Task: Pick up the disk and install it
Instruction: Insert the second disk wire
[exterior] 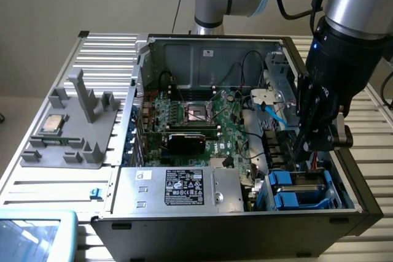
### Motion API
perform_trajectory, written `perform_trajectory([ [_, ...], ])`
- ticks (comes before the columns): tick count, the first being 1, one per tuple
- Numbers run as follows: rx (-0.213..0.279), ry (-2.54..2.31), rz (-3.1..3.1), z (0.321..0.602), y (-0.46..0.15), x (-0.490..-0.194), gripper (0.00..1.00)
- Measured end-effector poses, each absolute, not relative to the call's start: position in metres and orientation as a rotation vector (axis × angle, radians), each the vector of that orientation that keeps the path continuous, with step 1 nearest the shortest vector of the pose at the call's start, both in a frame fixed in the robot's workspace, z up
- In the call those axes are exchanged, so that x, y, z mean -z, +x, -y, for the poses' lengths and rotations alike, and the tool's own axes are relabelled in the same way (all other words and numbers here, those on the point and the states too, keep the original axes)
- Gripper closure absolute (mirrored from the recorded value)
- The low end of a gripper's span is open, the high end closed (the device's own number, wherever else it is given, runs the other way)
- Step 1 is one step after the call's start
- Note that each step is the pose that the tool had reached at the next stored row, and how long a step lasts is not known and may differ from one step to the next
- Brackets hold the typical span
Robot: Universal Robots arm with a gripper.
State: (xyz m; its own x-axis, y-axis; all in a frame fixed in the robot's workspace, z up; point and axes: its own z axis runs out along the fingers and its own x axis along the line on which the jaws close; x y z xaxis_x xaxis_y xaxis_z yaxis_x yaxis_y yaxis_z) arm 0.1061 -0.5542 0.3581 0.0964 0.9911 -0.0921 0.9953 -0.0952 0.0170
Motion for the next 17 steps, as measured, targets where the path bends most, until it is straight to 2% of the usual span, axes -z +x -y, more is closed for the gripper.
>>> perform_trajectory([
  [17,0.136,2.188,-2.146,0.5572,0.1159,-0.3517,0.84],
])
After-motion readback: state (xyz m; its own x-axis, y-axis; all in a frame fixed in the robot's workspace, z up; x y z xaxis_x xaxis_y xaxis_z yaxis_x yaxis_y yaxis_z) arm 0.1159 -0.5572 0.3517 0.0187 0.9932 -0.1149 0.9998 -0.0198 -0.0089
